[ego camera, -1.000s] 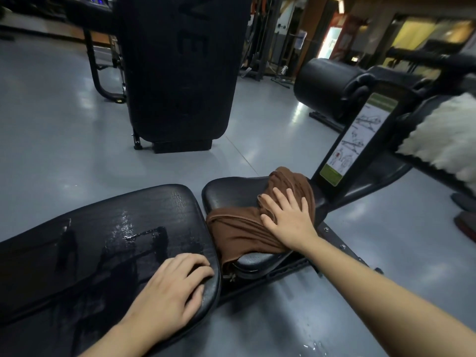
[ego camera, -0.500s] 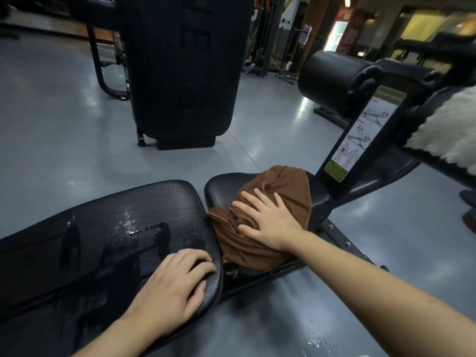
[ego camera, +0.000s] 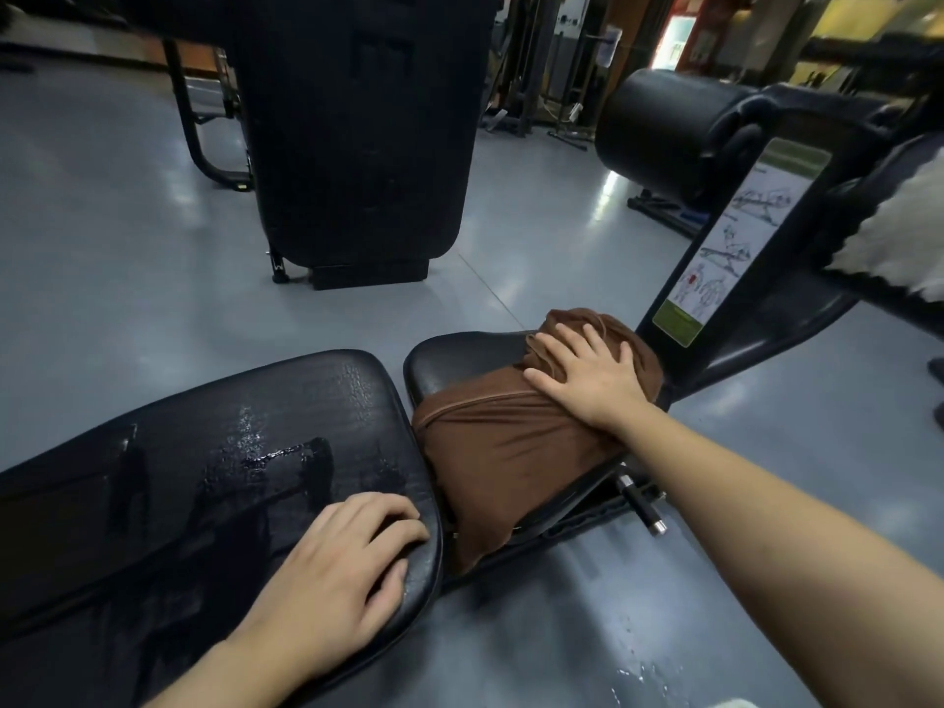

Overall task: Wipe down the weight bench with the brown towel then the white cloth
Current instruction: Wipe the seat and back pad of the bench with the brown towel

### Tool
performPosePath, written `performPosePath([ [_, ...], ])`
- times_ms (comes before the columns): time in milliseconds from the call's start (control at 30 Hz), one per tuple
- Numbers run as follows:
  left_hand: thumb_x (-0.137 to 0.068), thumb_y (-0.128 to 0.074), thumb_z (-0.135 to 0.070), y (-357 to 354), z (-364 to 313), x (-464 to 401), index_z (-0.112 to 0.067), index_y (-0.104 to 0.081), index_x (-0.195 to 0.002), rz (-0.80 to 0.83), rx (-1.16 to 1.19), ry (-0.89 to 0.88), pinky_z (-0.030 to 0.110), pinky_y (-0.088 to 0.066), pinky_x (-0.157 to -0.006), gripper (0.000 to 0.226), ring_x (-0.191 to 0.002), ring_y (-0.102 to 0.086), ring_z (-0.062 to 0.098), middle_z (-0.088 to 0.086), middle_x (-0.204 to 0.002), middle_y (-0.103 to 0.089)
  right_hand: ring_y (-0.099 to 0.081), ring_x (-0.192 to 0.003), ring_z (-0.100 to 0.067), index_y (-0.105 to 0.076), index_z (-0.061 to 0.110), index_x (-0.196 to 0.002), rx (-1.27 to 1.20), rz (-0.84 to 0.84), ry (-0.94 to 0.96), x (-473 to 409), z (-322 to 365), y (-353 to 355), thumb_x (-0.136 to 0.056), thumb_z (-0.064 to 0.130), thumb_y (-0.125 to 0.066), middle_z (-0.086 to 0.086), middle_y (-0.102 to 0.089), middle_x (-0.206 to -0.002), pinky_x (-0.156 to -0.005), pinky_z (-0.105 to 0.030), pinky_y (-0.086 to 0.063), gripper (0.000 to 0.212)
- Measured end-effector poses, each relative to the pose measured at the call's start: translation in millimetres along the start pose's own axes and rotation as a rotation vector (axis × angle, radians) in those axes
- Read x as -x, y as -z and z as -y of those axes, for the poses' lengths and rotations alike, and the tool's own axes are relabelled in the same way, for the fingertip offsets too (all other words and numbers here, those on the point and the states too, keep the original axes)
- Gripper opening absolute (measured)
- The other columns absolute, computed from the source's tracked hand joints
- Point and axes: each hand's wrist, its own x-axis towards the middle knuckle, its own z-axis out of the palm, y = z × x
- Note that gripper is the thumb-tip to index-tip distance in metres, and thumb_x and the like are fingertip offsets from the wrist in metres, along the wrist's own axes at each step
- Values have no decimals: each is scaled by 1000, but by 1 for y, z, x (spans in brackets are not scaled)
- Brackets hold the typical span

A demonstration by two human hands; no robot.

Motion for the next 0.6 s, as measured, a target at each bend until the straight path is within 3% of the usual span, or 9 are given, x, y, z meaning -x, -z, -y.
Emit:
performPosePath([
  [333,-92,-54,-28,-1,0,0,-29,-60,-116,-17,-4,-15,28,-39,-96,25,-115,-51,11,-13,-122,-52,3,-155,-20,-20,44,-157,-91,-130,-163,42,4,-15,-95,74,-26,9,-9,-169,-122,-54,-2,69],
  [467,-91,-54,-28,0,-1,0,-29,-61,-115,-37,-10,-23,27,-39,-95,25,-113,-52,10,-13,-120,-53,-7,-155,-20,-34,37,-155,-168,-274,-182,59,20,-29,-104,52,-35,6,-21,-167,-123,-47,-2,53],
  [600,-90,-54,-27,0,-2,0,-28,-61,-114,-39,-13,-19,29,-41,-94,25,-113,-52,10,-13,-120,-53,-22,-152,-19,-53,21,-145,-405,-407,-110,76,31,-40,-105,22,-46,1,-38,-160,-124,-35,-2,41],
])
